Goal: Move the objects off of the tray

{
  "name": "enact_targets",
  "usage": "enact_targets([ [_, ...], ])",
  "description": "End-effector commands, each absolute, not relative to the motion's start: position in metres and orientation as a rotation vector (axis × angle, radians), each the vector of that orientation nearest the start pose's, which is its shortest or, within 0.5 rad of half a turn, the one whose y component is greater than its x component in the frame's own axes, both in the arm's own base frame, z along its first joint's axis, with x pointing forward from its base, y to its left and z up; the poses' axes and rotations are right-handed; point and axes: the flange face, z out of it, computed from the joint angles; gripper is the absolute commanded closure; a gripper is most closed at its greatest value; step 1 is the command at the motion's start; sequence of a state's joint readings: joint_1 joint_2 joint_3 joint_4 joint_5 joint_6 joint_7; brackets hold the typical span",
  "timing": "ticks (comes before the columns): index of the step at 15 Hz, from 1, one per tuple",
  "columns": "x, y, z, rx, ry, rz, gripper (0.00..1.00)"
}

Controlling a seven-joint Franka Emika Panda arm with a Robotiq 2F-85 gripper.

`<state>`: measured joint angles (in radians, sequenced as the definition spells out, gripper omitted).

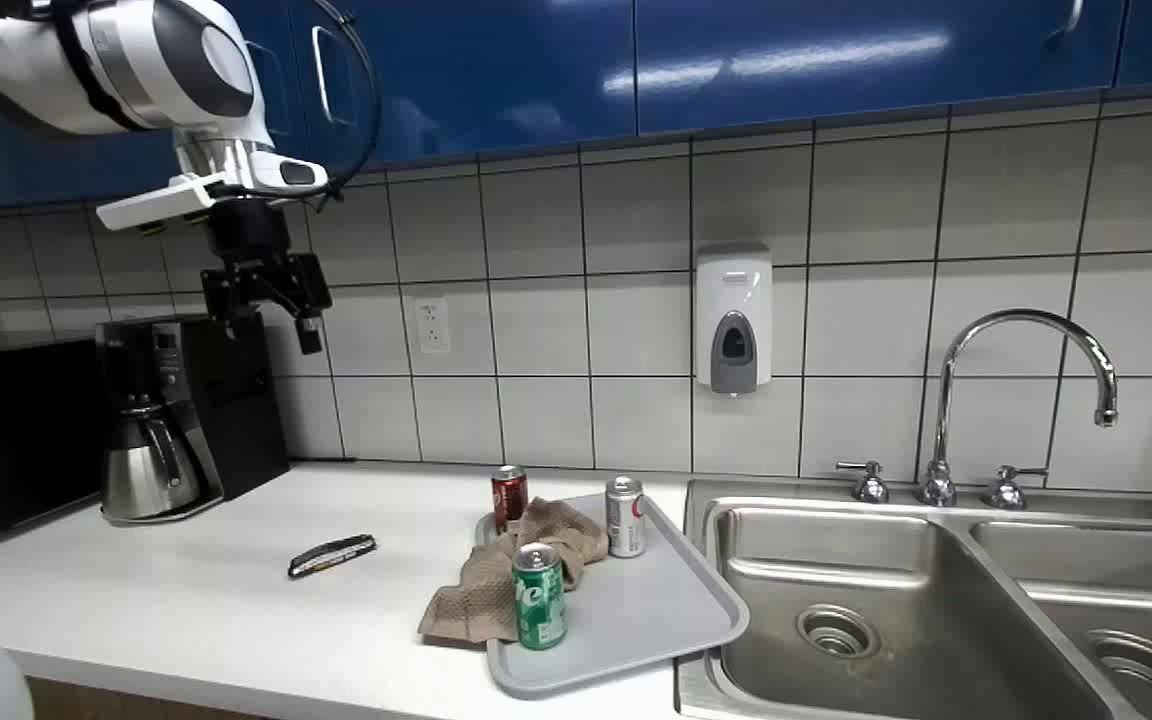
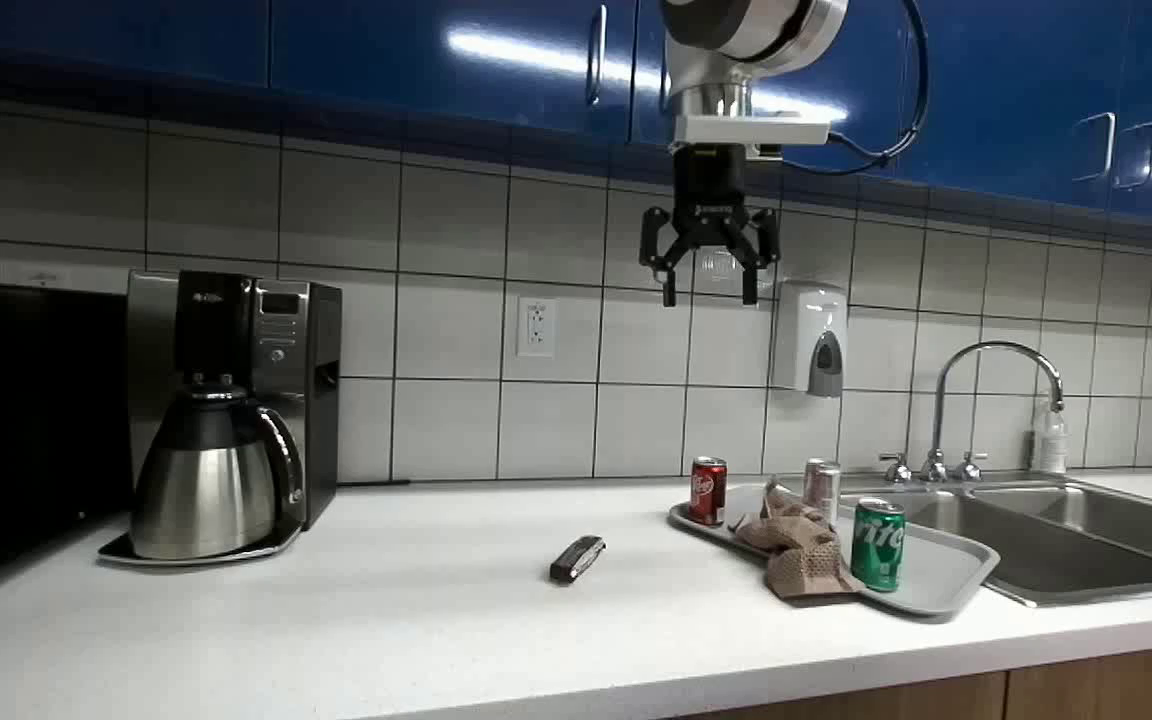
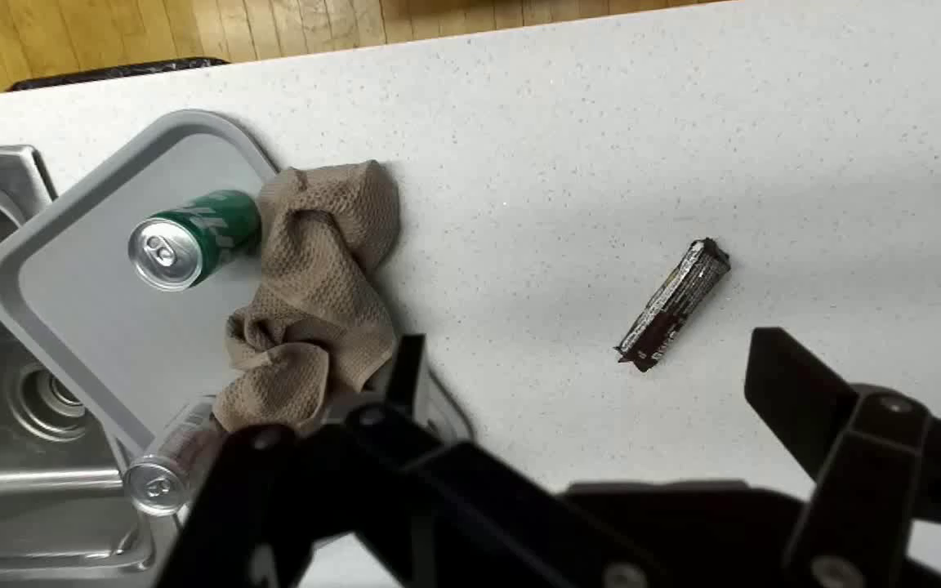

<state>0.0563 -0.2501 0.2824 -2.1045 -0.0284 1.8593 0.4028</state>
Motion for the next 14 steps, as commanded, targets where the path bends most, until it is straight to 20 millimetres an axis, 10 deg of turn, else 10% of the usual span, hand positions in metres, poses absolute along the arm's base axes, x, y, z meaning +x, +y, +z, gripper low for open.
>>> enact_targets([
  [1, 0.455, 0.167, 0.52, -3.232, 0.104, -0.046, 0.0],
  [14, 0.463, 0.154, 0.507, -3.209, 0.218, -0.142, 0.0],
])
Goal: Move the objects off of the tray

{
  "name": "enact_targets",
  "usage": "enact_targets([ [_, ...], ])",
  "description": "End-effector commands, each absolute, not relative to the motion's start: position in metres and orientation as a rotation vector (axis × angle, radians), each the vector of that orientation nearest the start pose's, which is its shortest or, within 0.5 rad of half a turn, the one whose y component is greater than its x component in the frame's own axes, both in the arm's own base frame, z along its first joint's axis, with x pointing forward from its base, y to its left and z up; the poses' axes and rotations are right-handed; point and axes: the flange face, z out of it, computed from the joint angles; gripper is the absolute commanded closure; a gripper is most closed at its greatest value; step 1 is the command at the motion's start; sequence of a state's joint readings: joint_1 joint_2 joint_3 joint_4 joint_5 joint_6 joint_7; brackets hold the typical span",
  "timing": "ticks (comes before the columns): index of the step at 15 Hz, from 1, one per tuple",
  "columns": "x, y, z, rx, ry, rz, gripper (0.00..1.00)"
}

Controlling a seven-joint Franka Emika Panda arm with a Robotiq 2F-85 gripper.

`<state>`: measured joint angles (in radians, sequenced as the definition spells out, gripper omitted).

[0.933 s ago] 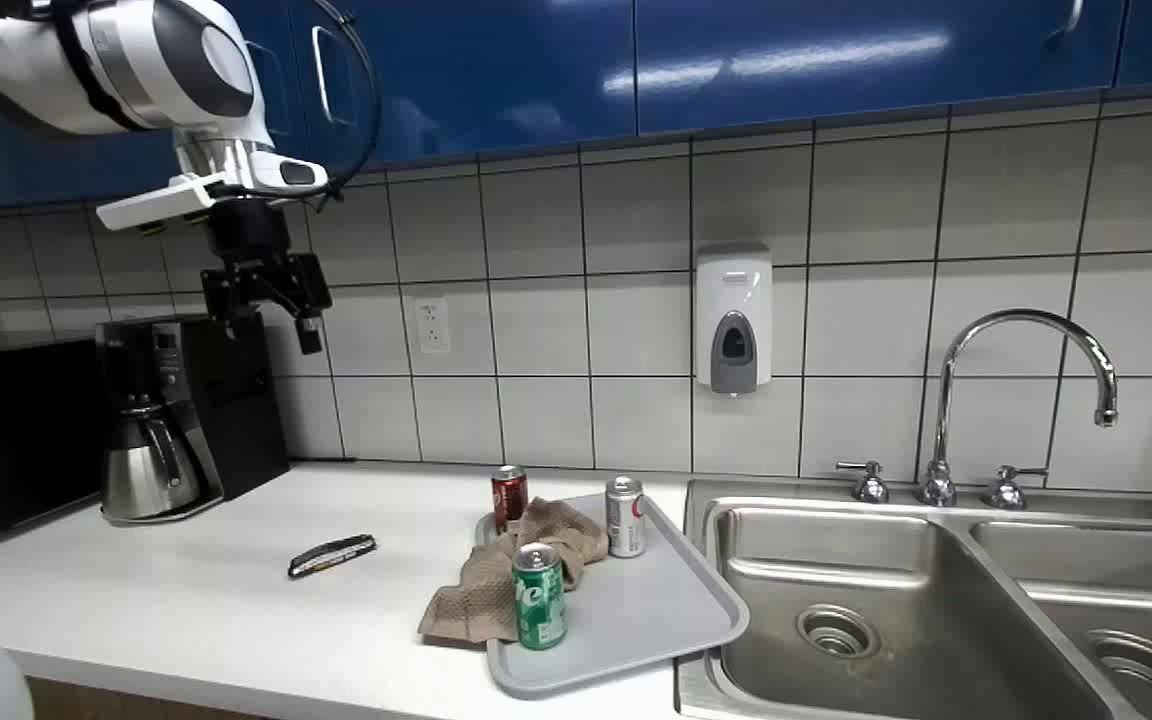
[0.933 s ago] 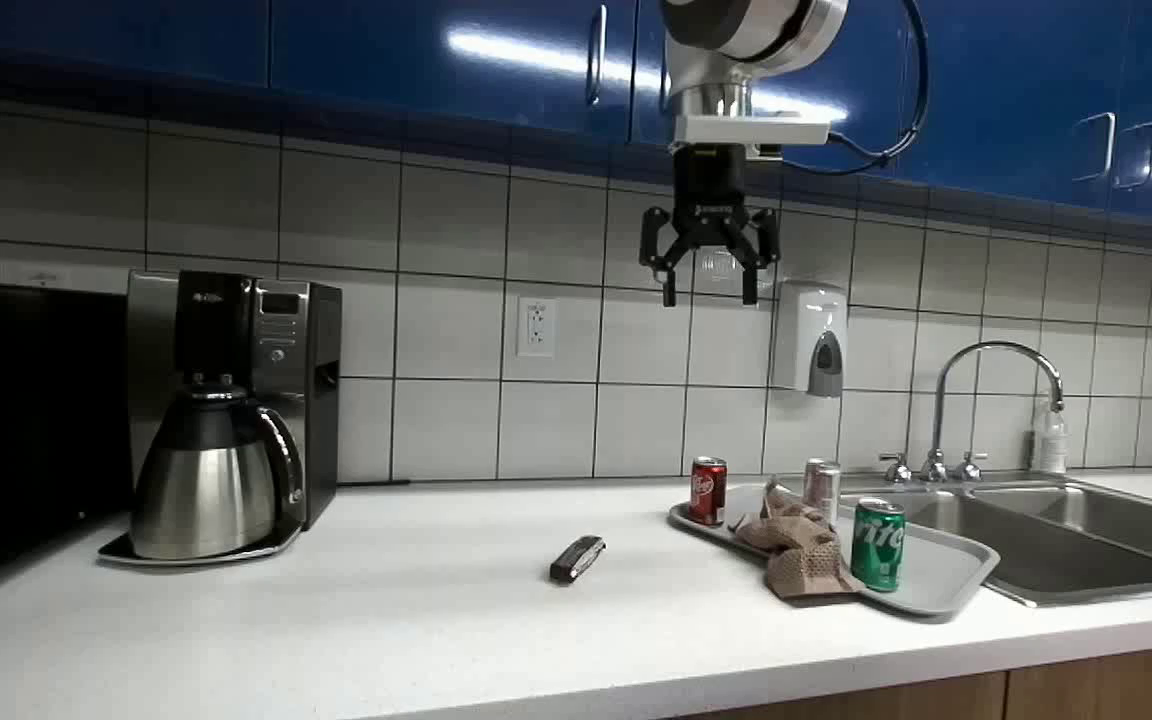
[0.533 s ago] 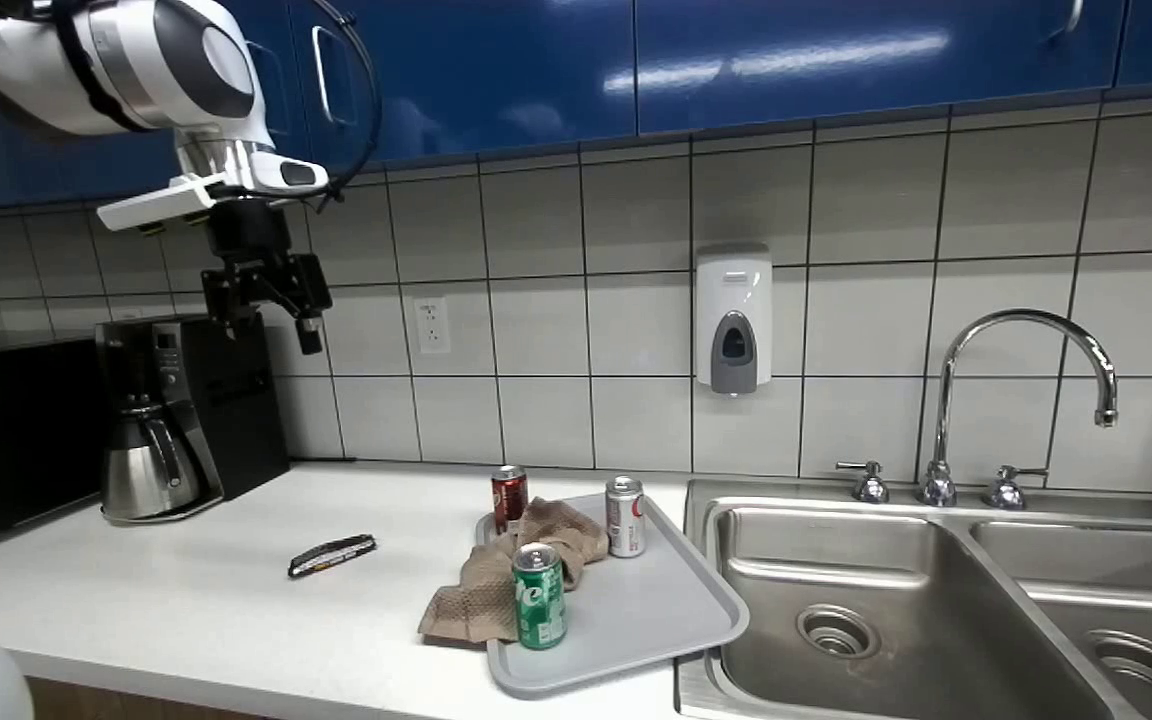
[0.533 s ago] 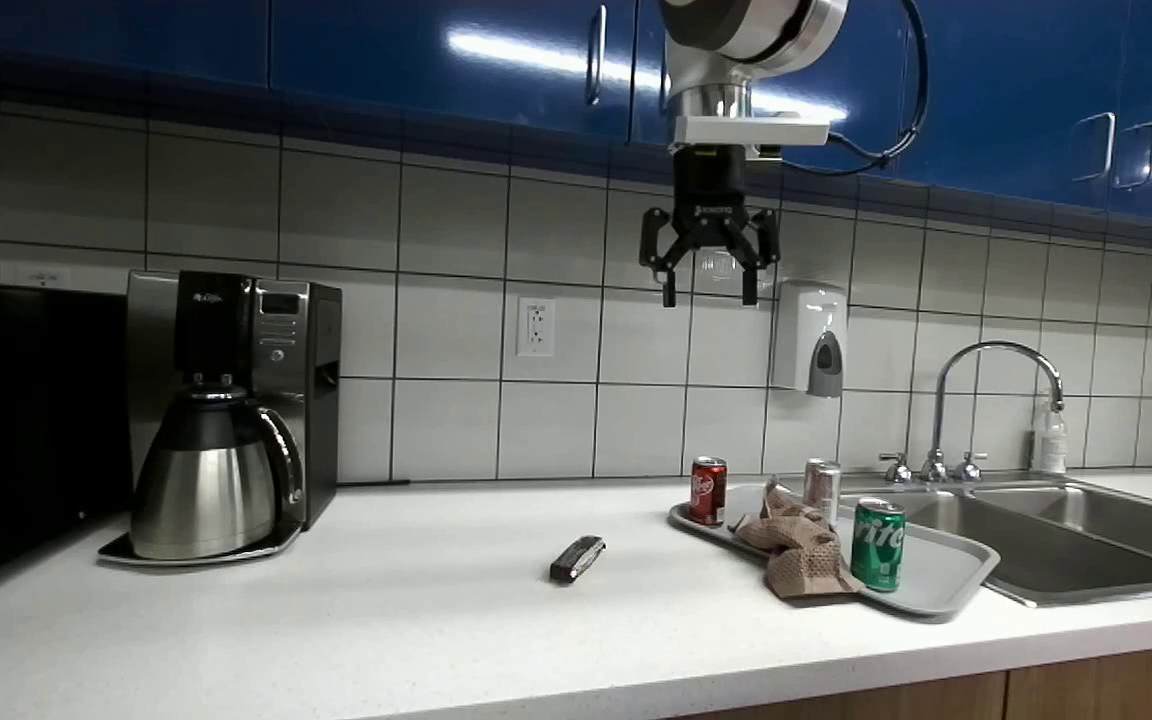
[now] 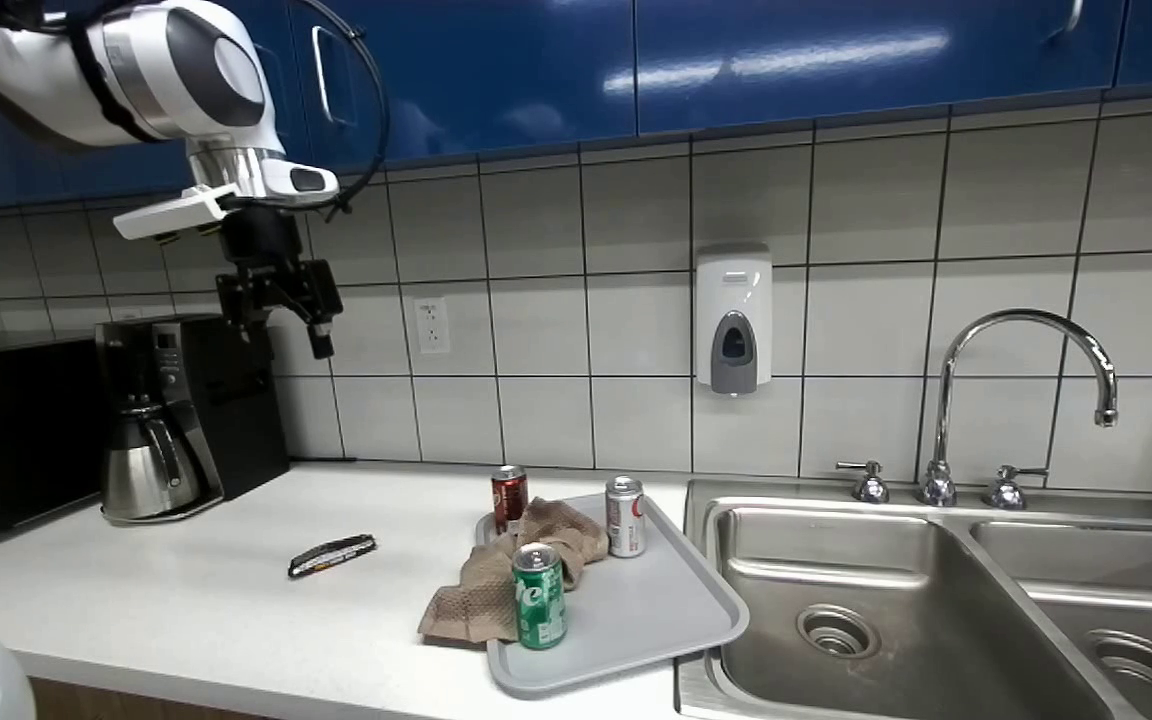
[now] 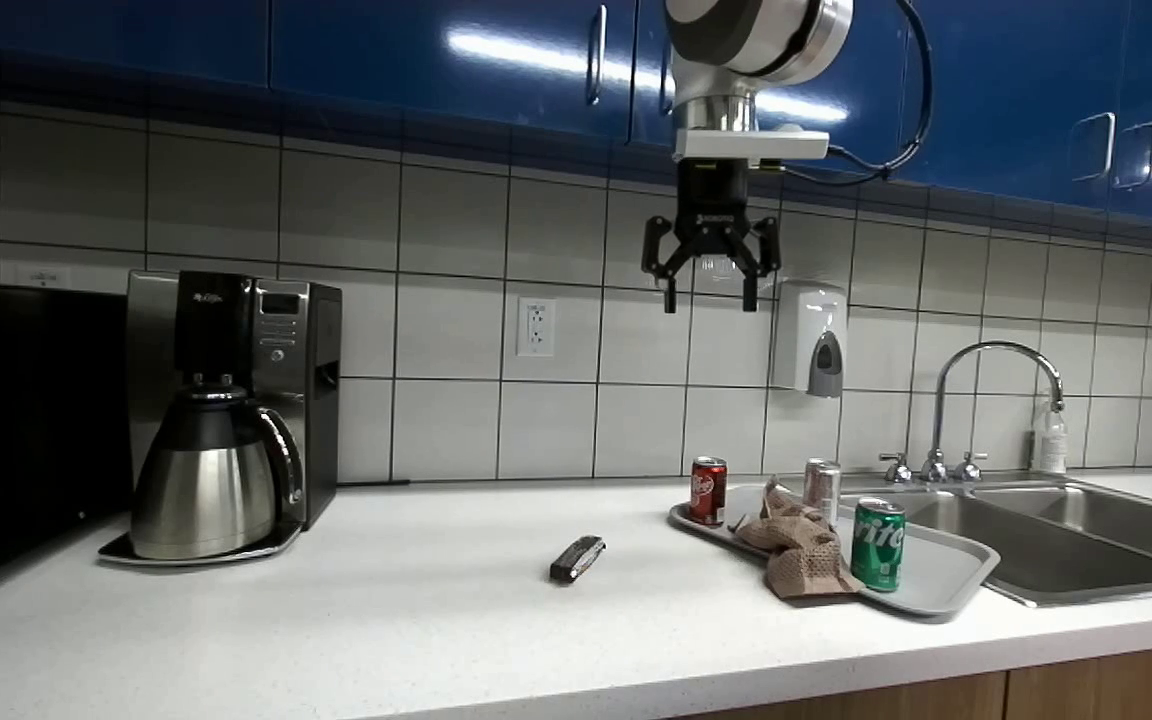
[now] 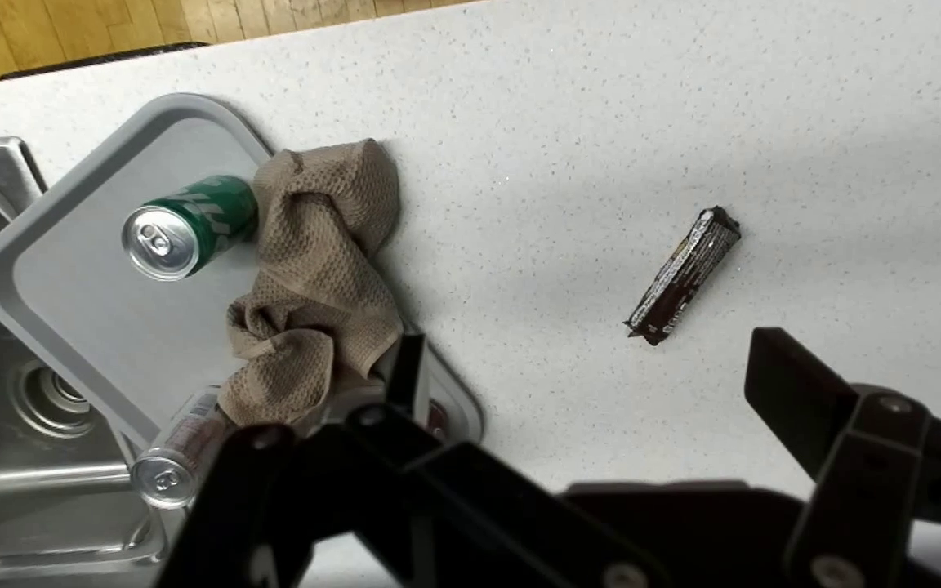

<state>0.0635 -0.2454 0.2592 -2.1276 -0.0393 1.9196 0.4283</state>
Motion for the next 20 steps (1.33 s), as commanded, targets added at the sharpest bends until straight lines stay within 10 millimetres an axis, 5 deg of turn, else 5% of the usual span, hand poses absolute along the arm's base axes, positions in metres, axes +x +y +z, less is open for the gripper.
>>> enact_targets([
  [1, 0.464, 0.151, 0.505, -3.202, 0.231, -0.151, 0.0],
  [20, 0.491, 0.096, 0.423, -3.113, 0.377, -0.25, 0.0],
])
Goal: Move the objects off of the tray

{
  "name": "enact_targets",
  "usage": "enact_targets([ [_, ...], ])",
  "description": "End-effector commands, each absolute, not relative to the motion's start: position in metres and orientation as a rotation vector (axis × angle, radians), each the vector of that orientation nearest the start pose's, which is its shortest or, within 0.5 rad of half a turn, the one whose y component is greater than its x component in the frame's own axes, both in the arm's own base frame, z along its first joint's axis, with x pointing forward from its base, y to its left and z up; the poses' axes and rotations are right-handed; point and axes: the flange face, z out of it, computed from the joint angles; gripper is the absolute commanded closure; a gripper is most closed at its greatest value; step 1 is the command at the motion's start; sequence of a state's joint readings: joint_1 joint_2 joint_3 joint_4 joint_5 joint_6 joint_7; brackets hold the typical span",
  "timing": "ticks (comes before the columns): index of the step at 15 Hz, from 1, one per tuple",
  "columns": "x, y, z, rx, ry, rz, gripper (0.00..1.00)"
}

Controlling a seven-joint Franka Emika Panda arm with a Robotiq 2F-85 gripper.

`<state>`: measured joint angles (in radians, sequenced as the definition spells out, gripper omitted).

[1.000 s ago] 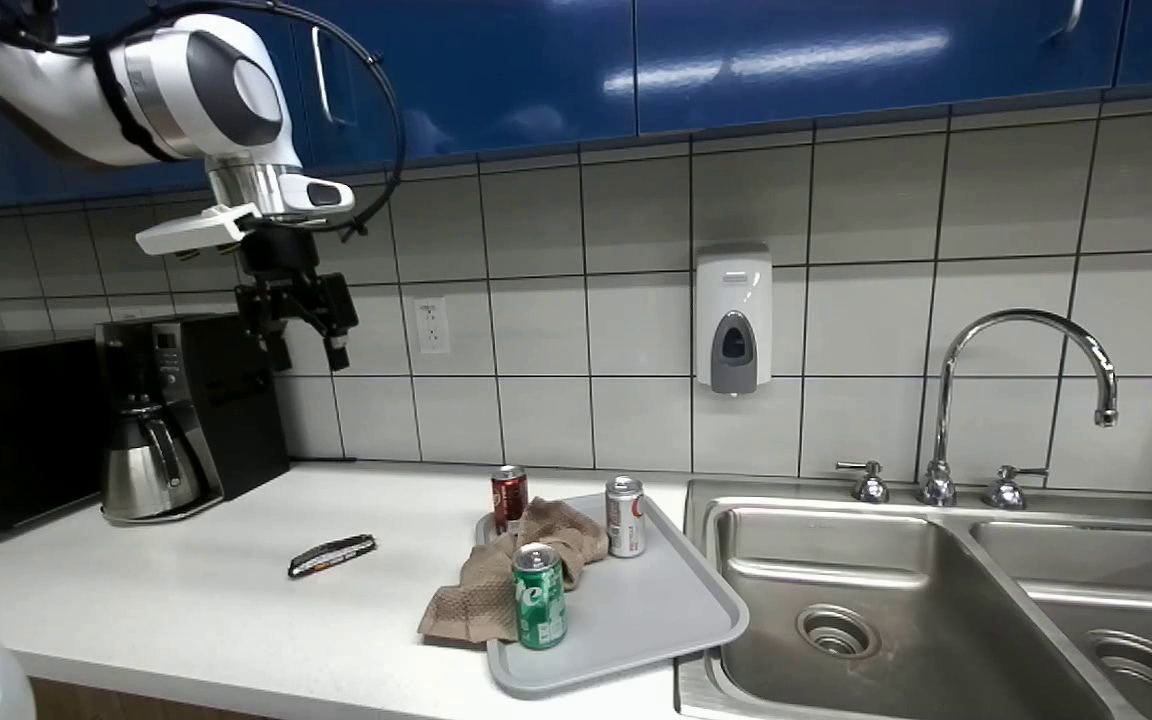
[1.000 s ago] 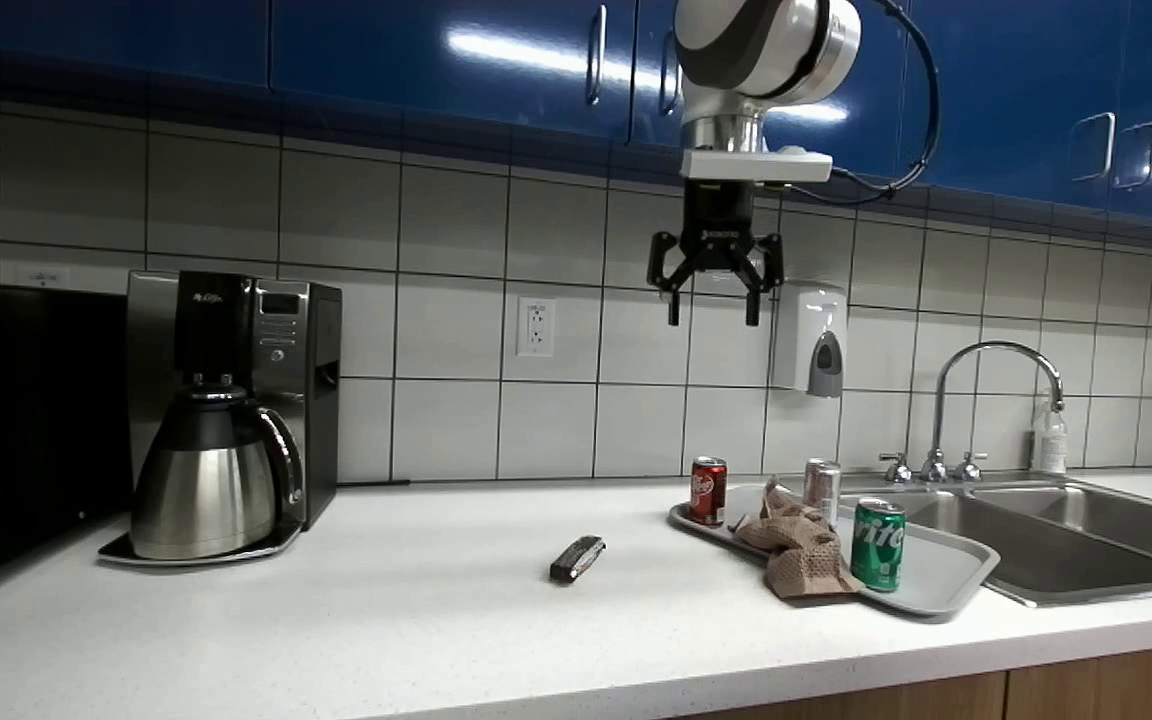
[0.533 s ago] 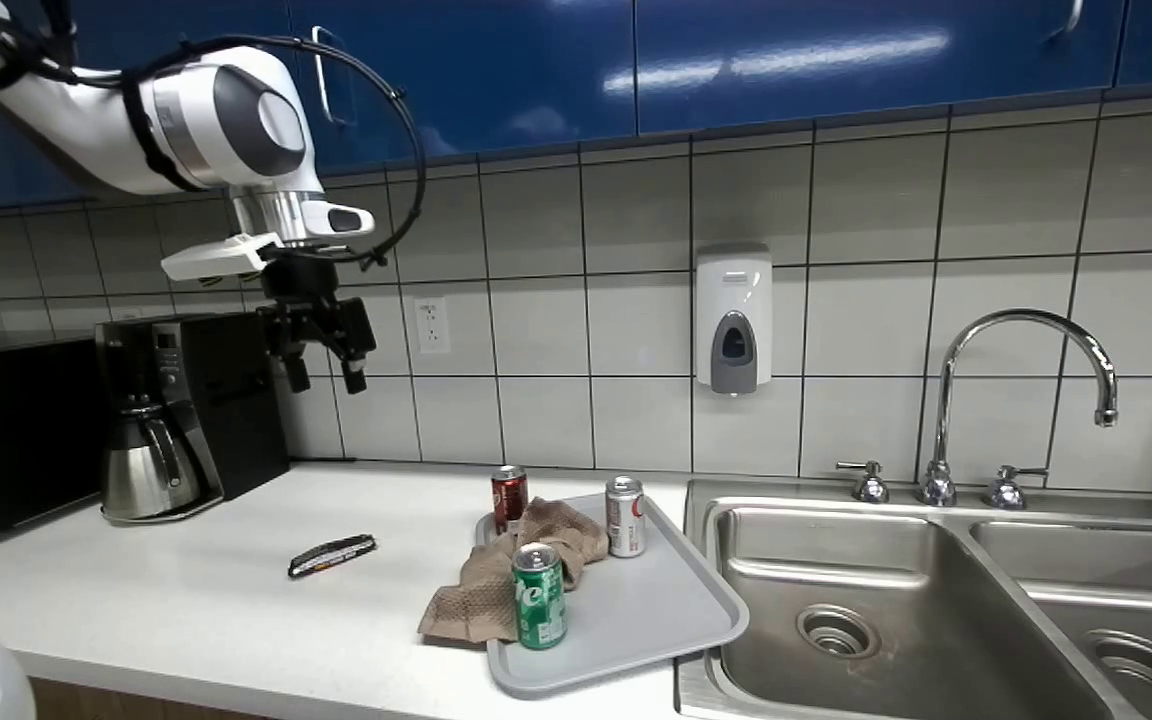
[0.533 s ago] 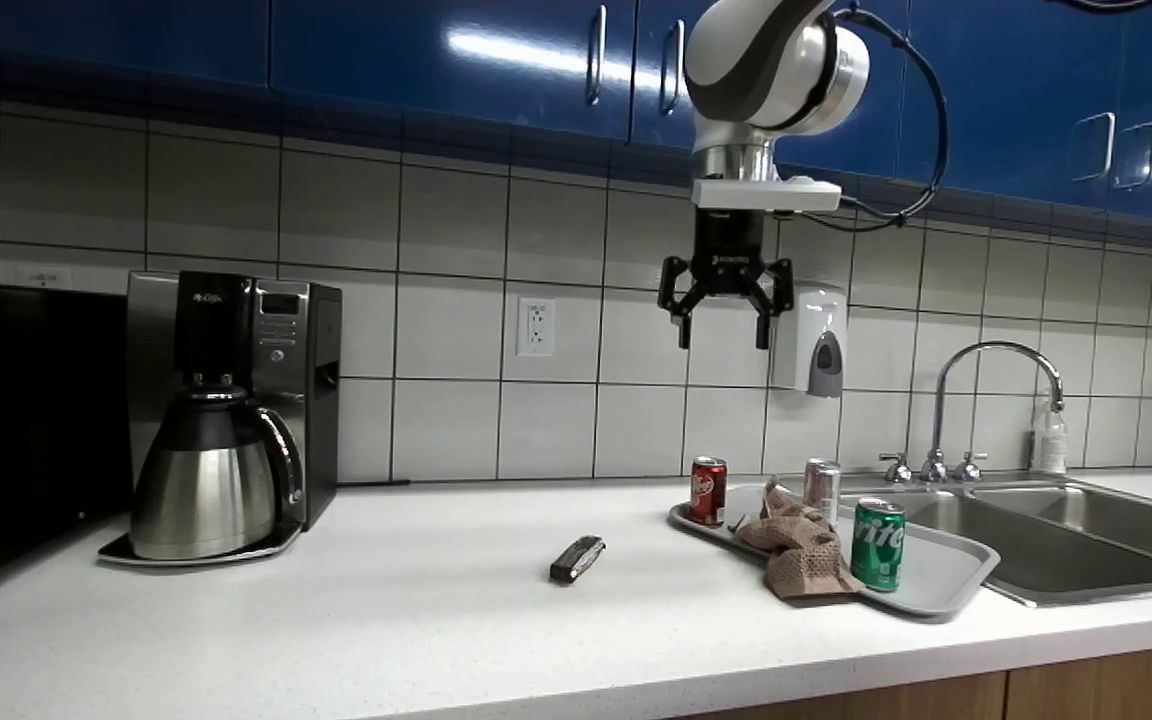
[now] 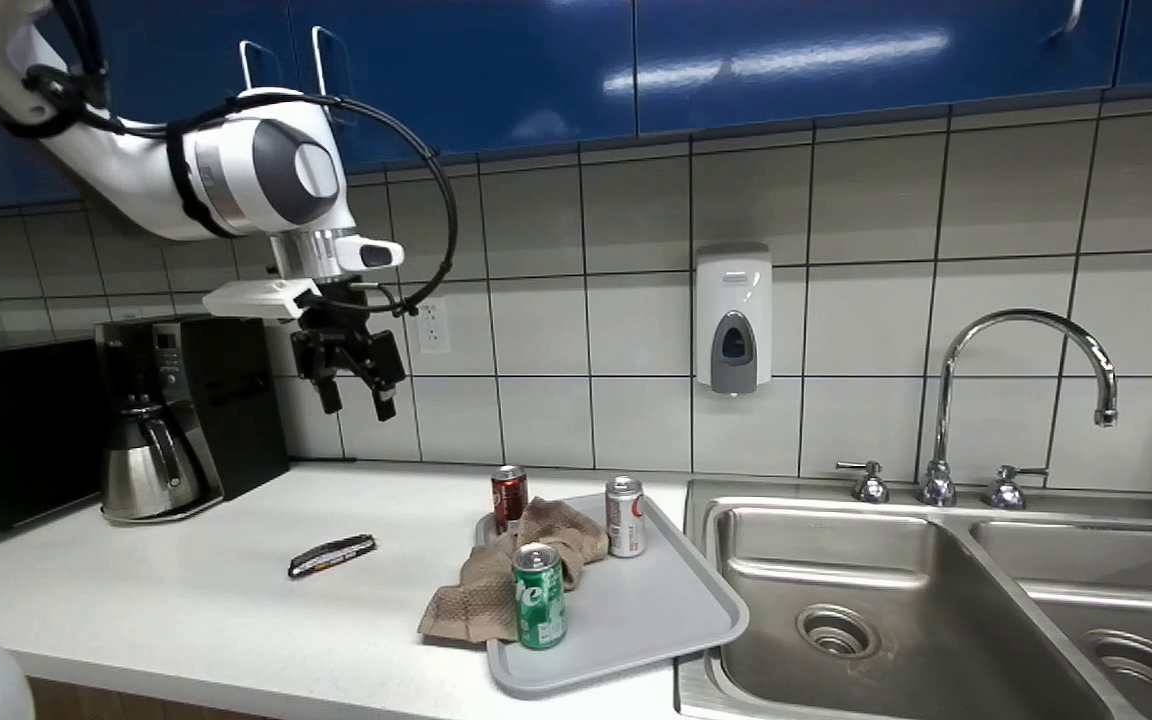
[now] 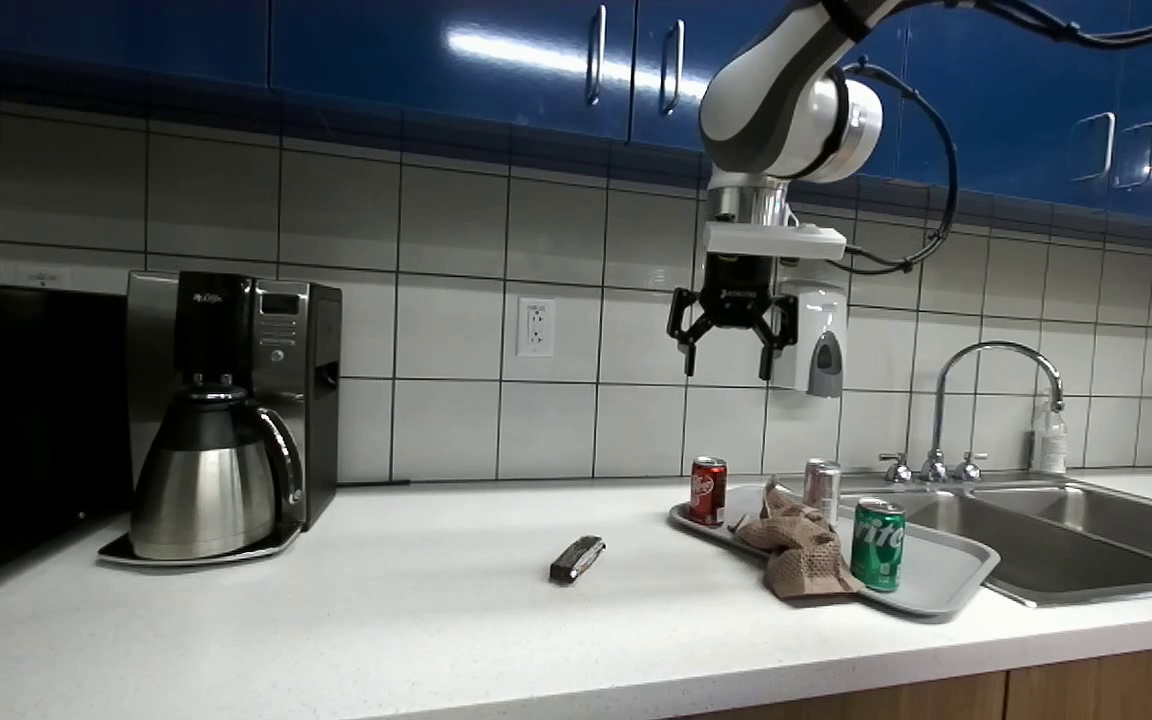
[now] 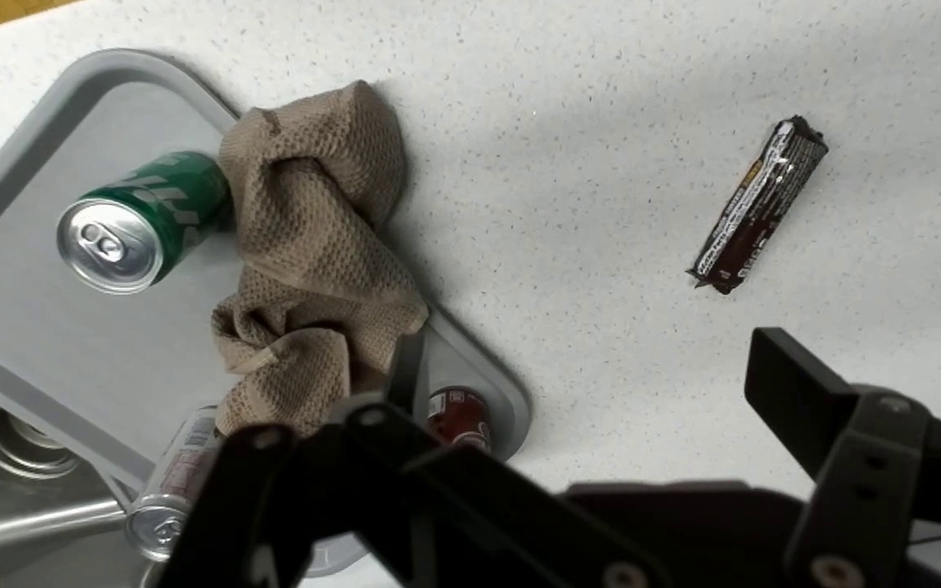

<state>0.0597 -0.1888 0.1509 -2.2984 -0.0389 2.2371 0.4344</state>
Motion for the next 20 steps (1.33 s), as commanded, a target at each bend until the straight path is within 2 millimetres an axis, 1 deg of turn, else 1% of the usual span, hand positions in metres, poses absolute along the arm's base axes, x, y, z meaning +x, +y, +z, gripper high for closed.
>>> enact_targets([
  [1, 0.495, 0.093, 0.417, -3.107, 0.389, -0.253, 0.0],
  [12, 0.539, 0.061, 0.359, -3.079, 0.553, -0.24, 0.0],
  [16, 0.559, 0.052, 0.346, -3.081, 0.574, -0.227, 0.0],
  [20, 0.583, 0.043, 0.338, -3.084, 0.58, -0.225, 0.0],
])
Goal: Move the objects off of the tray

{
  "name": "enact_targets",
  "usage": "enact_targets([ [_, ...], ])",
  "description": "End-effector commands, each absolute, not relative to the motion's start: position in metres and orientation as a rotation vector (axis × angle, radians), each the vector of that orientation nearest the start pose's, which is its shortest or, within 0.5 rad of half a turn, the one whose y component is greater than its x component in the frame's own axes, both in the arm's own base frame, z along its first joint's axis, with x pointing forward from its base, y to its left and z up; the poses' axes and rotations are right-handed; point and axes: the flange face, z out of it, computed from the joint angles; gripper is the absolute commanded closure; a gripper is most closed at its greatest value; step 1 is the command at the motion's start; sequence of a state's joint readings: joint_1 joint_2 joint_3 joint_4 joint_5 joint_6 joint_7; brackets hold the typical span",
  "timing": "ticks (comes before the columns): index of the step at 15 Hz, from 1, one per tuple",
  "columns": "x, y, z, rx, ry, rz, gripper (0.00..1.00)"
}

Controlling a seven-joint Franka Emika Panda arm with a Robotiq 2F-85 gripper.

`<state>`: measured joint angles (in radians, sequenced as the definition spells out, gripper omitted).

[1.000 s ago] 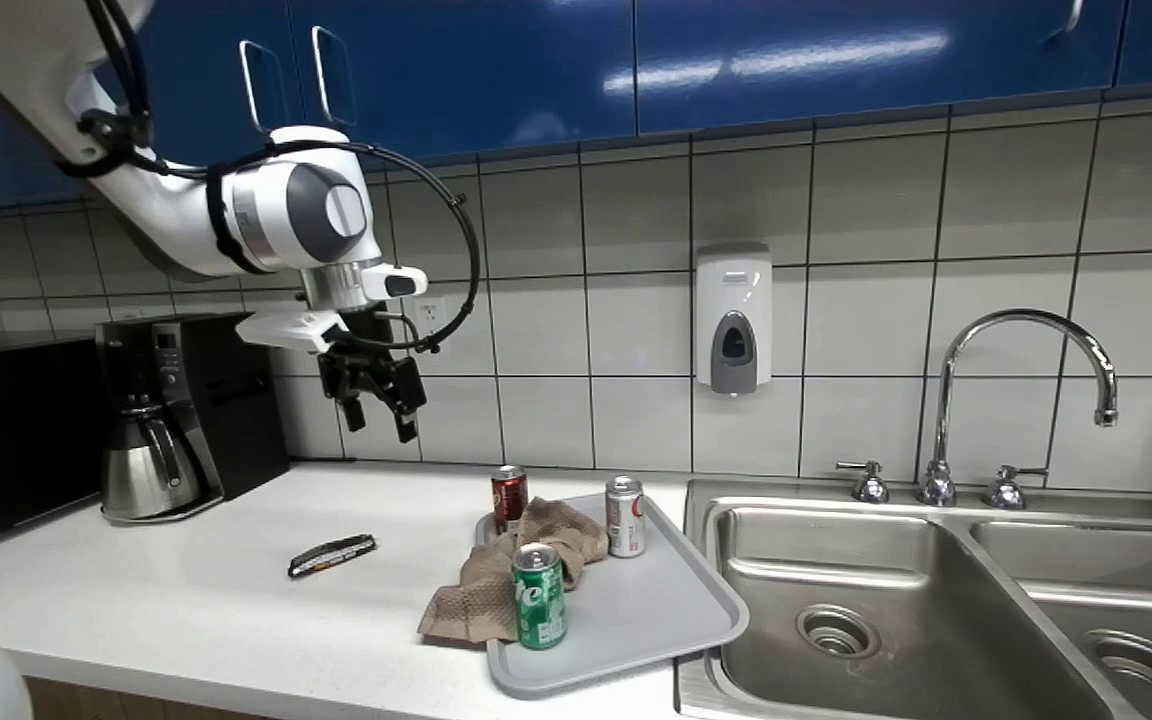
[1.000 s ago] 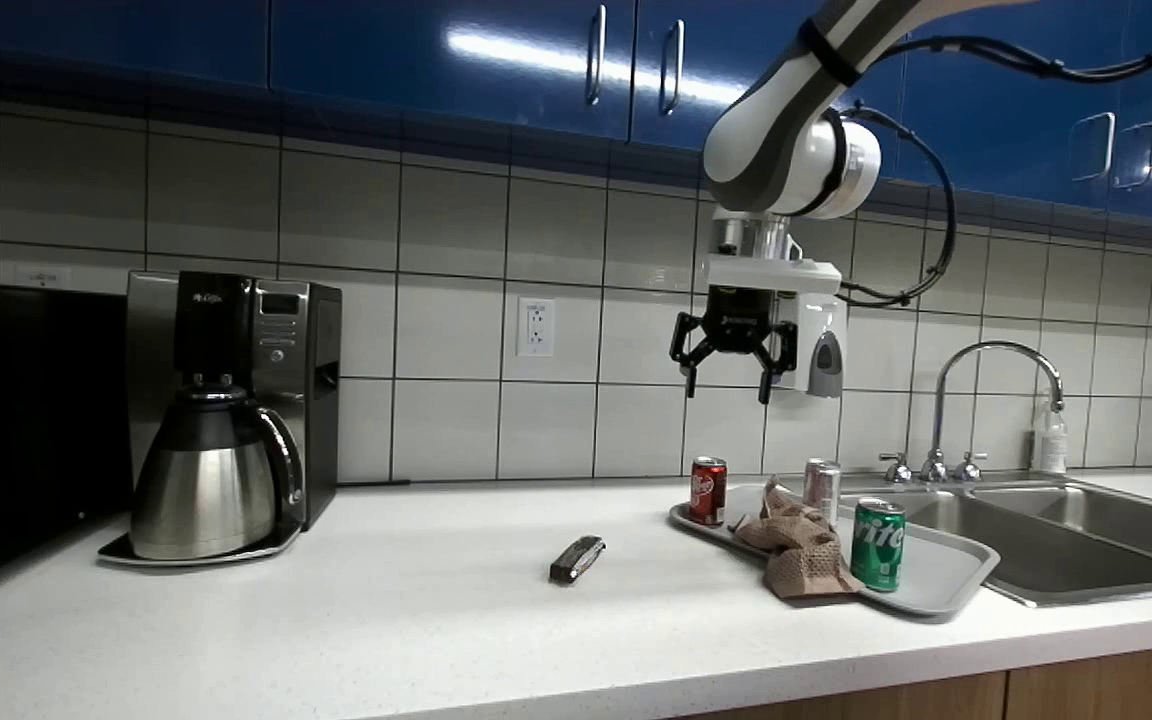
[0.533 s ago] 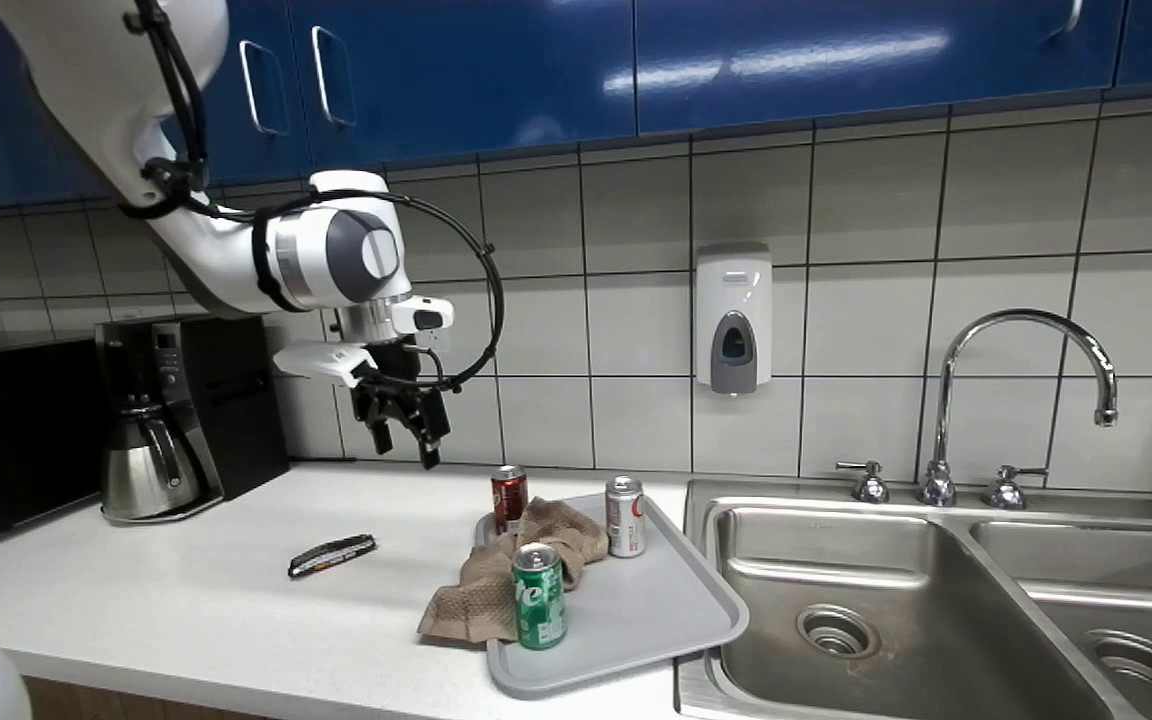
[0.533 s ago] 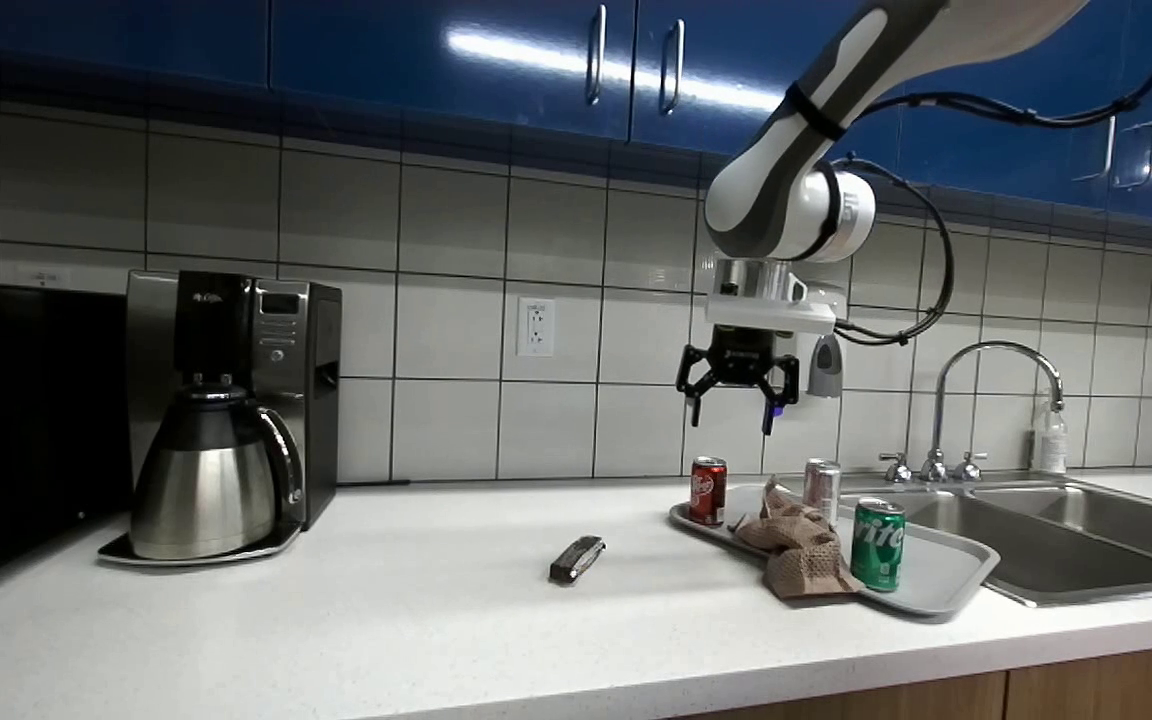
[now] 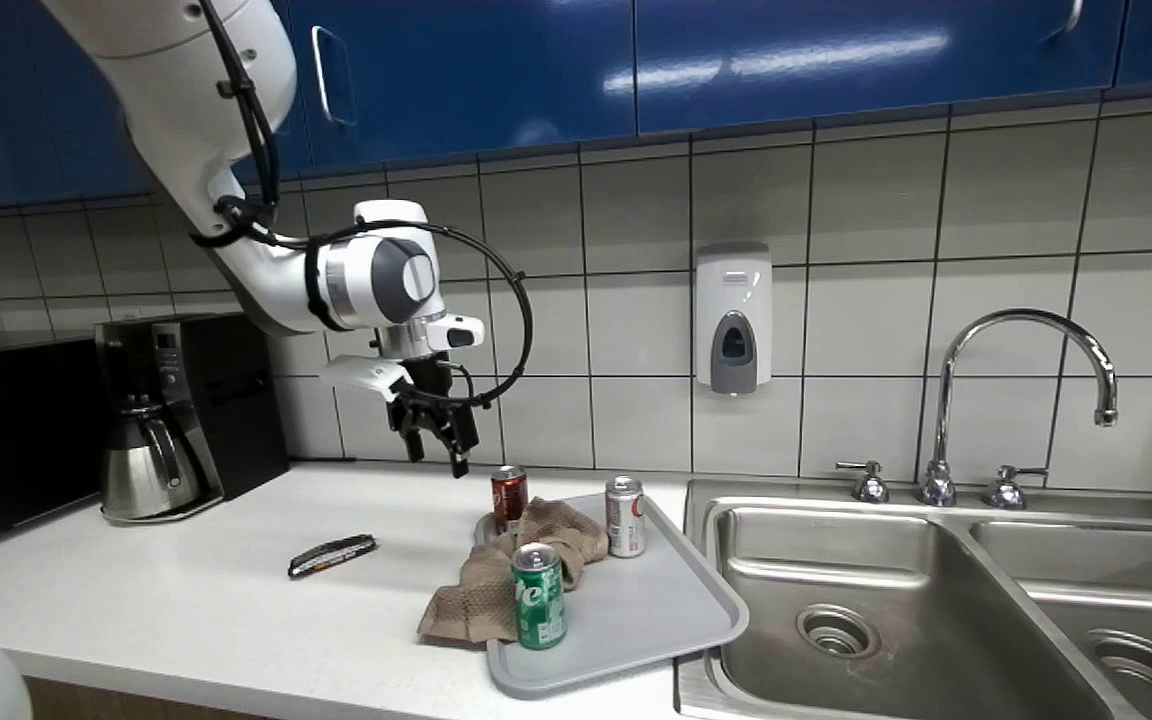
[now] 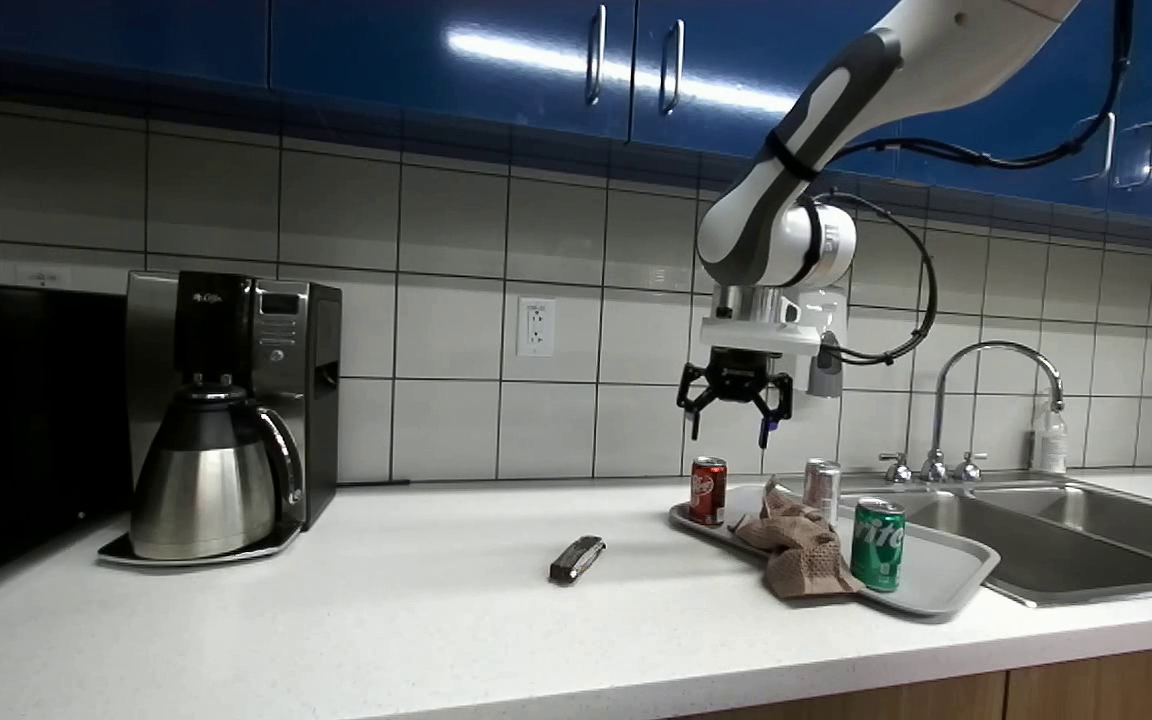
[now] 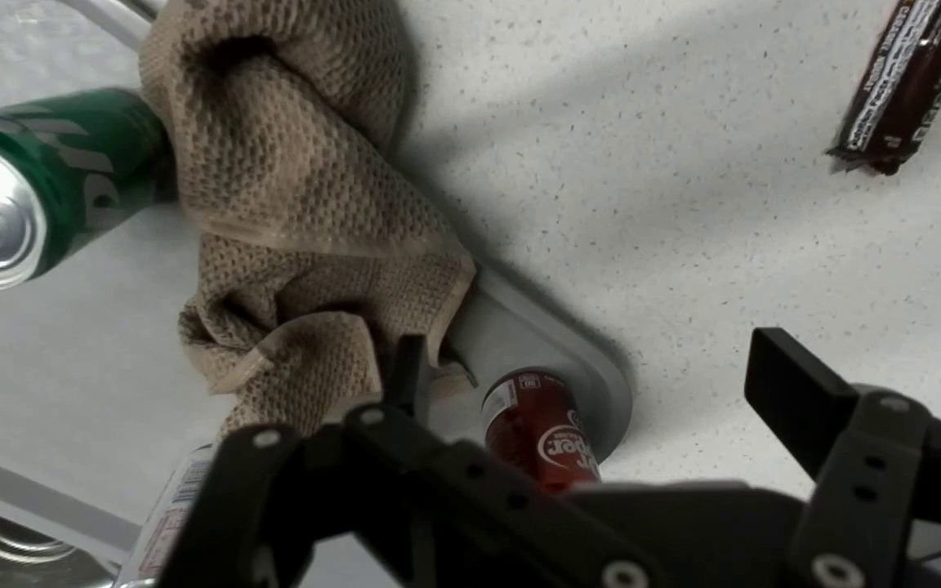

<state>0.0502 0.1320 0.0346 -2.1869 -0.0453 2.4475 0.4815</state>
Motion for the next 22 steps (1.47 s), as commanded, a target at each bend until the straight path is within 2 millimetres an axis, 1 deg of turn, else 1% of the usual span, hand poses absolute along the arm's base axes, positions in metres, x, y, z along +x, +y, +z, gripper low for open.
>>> enact_targets([
  [1, 0.589, 0.041, 0.335, -3.085, 0.583, -0.225, 0.0],
  [8, 0.629, 0.03, 0.31, -3.094, 0.574, -0.197, 0.0],
  [12, 0.647, 0.025, 0.297, -3.098, 0.575, -0.189, 0.0],
  [22, 0.685, 0.011, 0.267, -3.105, 0.612, -0.16, 0.0],
])
